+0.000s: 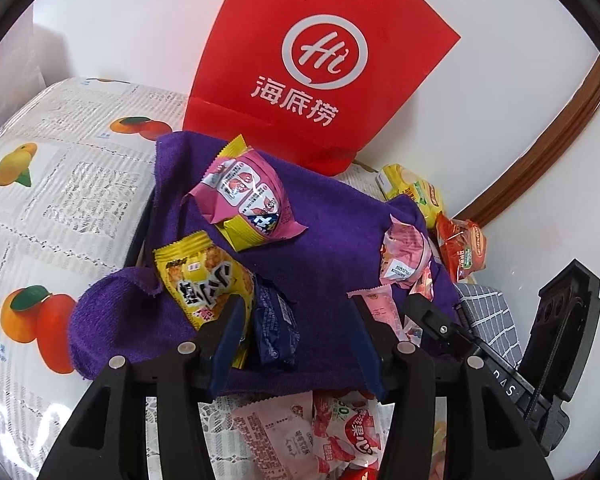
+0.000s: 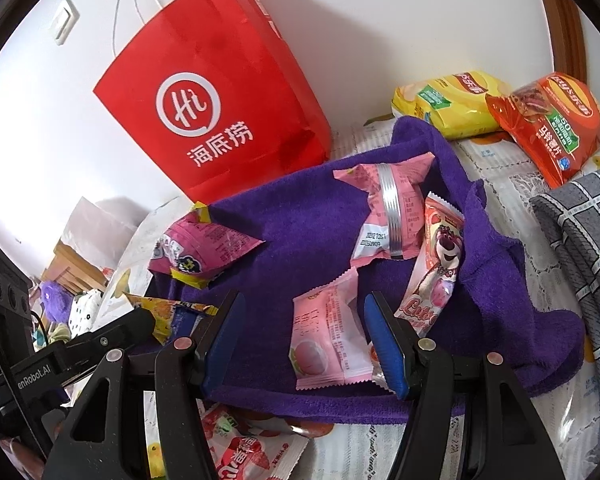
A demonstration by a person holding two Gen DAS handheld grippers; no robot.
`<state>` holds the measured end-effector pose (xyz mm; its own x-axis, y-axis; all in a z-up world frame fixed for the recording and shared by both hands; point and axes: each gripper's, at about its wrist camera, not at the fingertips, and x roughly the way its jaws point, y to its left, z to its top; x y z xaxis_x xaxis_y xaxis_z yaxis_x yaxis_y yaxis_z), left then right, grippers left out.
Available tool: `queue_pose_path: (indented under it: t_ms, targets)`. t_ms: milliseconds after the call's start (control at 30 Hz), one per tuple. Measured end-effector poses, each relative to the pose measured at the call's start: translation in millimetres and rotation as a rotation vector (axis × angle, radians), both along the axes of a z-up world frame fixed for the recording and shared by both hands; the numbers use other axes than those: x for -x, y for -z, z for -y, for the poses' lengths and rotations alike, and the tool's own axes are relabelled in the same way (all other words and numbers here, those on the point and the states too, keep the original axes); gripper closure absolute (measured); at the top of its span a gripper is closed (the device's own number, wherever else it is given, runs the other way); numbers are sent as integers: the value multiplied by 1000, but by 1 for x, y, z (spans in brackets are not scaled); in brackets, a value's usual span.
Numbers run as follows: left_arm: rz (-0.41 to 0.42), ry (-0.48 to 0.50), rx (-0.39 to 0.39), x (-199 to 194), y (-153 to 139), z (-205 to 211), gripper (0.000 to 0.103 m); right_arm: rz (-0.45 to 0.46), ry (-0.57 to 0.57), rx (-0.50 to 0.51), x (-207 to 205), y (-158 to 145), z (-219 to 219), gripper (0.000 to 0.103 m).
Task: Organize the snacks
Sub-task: 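Open the left gripper to drop the blue bag onto the towel, then move the left gripper to the green chip bag while the right moves to the red packet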
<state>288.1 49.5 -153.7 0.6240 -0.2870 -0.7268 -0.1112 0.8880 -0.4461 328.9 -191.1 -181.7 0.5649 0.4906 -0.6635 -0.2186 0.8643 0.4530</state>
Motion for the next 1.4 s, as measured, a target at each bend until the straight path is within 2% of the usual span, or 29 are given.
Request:
queue_pose_path:
  t_ms: [400,567,700,967,1033,1167,1267,1400]
  targets:
    - [8,11,-21,14,0,-4,52,76,-50,81,22,-4,-21,41]
    - [23,27,-34,29,0,-6,52,154,-103,21,48,-13,-23,41]
    - [34,43,-25,42,2,-9,49,193,-107,12,68,-14,-18,41]
    - [20,68,-9,54,10,-9,49,93,-107,32,95,5,-2,41]
    - [23,71,-7,55,10,-10,49,72,-132,21,103,8,0,35]
    - [16,70,45,54,10,-15,49,44,-208,27,120,16,-6,35]
    - [33,66,47,57,7,-16,47,-11,-254,71,126,26,-13,35]
    - [37,76,76,58,6,-18,46,-9,-272,129,130,27,-22,35]
